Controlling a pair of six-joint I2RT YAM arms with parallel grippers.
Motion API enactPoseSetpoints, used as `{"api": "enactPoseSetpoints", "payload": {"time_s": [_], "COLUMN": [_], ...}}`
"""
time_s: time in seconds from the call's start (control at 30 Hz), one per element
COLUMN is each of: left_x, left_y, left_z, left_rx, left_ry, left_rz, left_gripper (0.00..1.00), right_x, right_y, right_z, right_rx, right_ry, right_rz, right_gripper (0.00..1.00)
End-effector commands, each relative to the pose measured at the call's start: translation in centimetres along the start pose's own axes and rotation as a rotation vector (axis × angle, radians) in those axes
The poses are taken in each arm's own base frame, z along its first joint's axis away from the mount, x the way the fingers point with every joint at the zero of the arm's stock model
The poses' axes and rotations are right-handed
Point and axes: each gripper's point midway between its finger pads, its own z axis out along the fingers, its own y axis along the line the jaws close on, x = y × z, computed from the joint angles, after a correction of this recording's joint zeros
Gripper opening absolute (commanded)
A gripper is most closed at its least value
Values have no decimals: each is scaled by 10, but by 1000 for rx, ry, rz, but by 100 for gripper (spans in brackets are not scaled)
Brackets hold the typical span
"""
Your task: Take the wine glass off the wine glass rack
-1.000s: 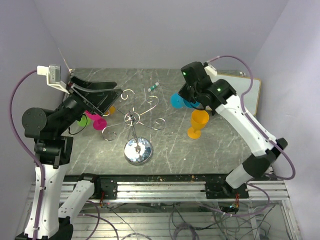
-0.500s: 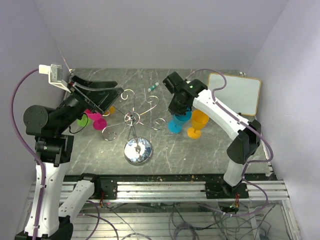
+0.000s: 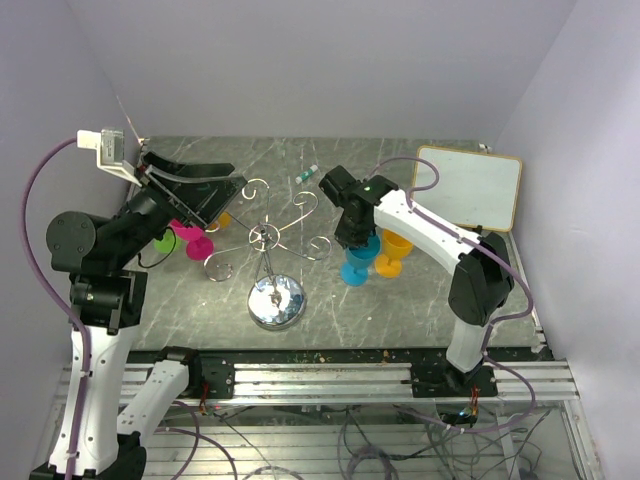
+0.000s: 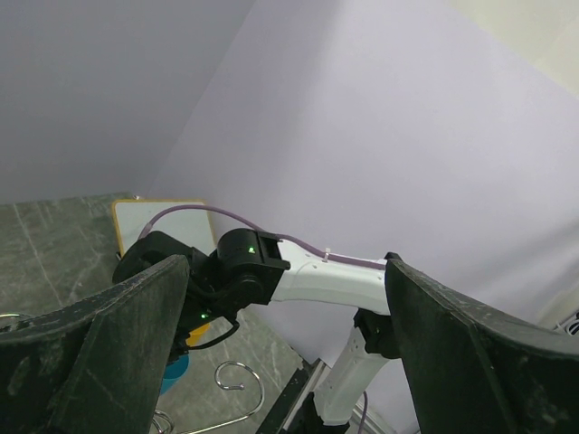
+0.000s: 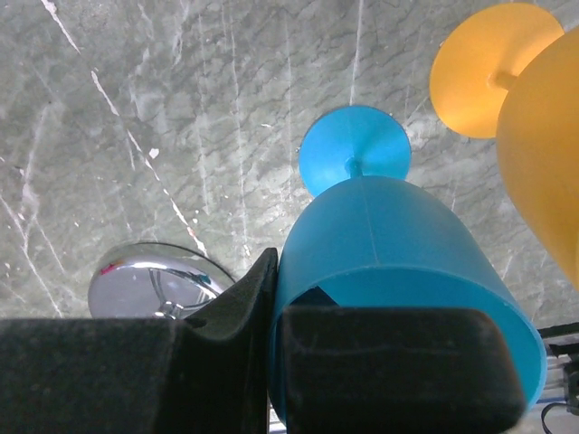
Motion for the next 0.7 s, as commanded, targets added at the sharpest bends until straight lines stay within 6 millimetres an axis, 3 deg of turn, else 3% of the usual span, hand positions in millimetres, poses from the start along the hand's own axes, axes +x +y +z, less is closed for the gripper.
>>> {"api": "enactPoseSetpoints", "payload": {"time_s": [0.0, 0.03, 0.13, 0.27, 0.47, 0.67], "left_x": [1, 1, 1, 0, 0, 0], "left_y": [-2, -2, -3, -3, -2, -1], "left_z": [-3, -3, -4, -4, -4, -5], "left_rx": [-4, -4, -5, -11, -11, -18], "left_ry": [-2, -2, -2, -4, -7, -10], "left_rz": [17, 18, 20, 25, 23, 26], "left_gripper": [100, 100, 100, 100, 100, 100], "right_x": [-1, -1, 0, -8, -28, -47], "right_y": [4, 4, 7, 10, 13, 17], "right_z": [10, 11, 12, -1, -41, -92], "right_rx": [-1, -1, -13, -40, -95, -191], "right_ry": [-19, -16, -12, -41, -104, -167], "right_rz": [-3, -6, -21, -24, -22, -16], "right_gripper": [0, 1, 18, 47, 82, 99]}}
